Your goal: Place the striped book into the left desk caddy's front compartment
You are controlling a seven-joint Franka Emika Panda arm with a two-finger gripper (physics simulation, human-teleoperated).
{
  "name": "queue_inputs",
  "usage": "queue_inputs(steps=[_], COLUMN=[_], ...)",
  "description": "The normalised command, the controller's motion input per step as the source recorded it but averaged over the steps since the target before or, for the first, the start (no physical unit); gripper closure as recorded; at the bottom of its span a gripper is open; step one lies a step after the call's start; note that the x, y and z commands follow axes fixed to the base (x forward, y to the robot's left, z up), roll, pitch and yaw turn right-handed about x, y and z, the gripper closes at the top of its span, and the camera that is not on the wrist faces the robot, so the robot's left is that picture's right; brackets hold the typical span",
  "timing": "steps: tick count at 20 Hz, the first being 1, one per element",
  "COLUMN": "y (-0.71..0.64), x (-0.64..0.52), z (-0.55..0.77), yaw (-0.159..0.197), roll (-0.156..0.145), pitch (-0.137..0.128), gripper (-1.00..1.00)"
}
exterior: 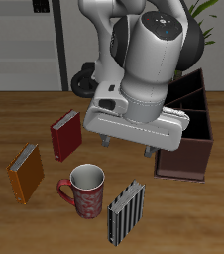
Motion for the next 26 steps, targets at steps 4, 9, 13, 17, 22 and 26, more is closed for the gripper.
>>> queue_inputs(steps=[4, 9, 13, 17, 22, 26], y=[0.04, -0.12, -0.11, -0.07, 0.07, 0.04], x=[0.13, 0.14, 0.11, 0.11, 0.08, 0.08], z=[-0.13, -0.17, -0.21, -0.24, -0.22, -0.19], yaw=[-0.030, -0.069, -0.032, -0.028, -0.030, -0.022], roll=[0.013, -0.012, -0.027, -0.009, 0.009, 0.004], pitch=[-0.009, -0.021, 0.004, 0.019, 0.016, 0.015], gripper=[-1.00, -1.00, -1.00, -1.00, -1.00, -1.00])
